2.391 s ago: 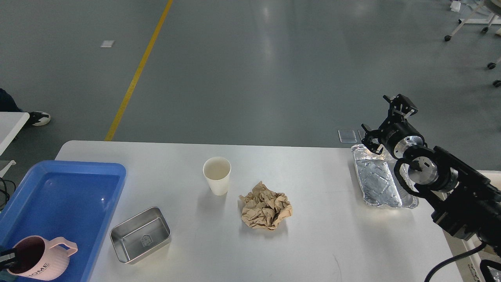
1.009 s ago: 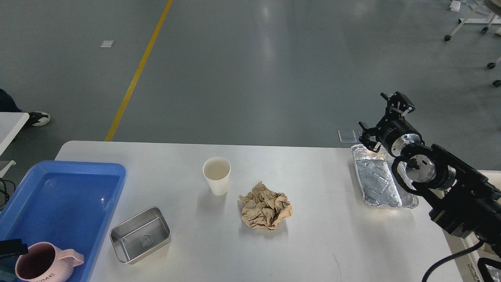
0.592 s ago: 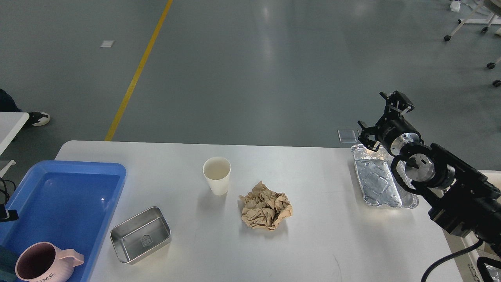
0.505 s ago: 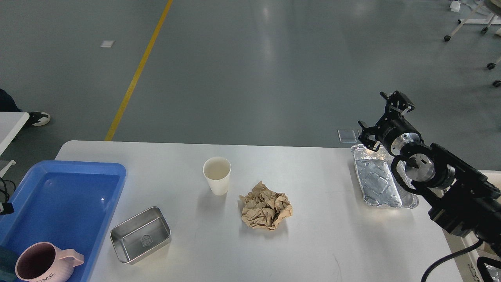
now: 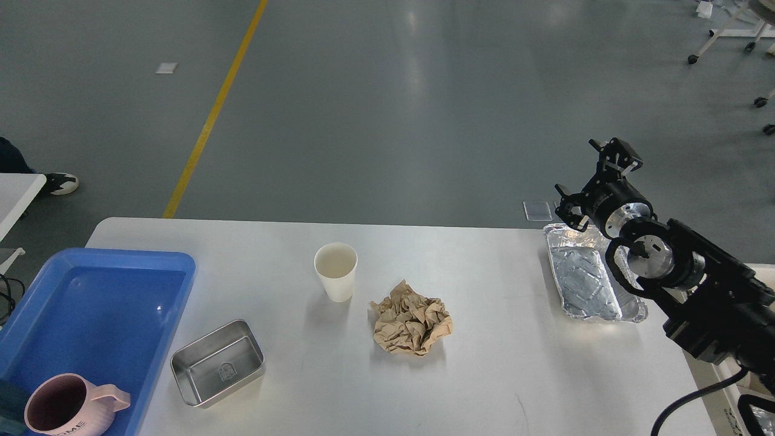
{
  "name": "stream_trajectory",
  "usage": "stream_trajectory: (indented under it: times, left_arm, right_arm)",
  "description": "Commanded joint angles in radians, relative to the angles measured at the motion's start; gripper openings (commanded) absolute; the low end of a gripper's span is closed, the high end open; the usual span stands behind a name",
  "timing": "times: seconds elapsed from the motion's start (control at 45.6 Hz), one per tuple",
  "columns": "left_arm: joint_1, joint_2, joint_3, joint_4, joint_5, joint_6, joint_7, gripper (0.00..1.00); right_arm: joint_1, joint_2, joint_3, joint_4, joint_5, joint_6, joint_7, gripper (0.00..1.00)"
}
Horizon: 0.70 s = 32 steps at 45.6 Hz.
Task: Tidy desktop
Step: 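Release the pink mug and withdraw the left gripper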
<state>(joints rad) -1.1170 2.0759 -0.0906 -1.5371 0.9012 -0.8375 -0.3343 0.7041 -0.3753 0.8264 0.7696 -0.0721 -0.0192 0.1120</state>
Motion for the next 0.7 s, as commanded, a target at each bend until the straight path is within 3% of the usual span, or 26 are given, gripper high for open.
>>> stream_trajectory:
  times: [0.0,0.11,0.263,0.461,0.68]
  left_arm:
    - [-0.093,0.0,0.003,0.018,0.007,-0.048,0.102,1.0]
    - [-0.119,-0.042,0.012,0.018,0.002,-0.051,0.17,1.0]
    - [-0.121,-0.163,0.04,0.018,0.001,-0.011,0.192,1.0]
    - [-0.119,-0.365,0.17,0.022,-0.004,0.201,0.299,1.0]
    - [-0.107,-0.605,0.322,0.026,-0.004,0.44,0.316,1.0]
  right_arm:
    - [0.003,0.001,0.0,0.0,0.0,-0.001,0.0,1.0]
    - [0.002,-0.005,-0.001,0.002,0.0,-0.001,0.0,1.0]
    - [0.002,-0.008,-0.001,0.0,0.0,-0.001,0.0,1.0]
    - [-0.006,-0.008,-0.001,0.0,0.0,-0.001,0.0,1.0]
    - [-0.008,-0.008,-0.001,0.0,0.0,0.001,0.0,1.0]
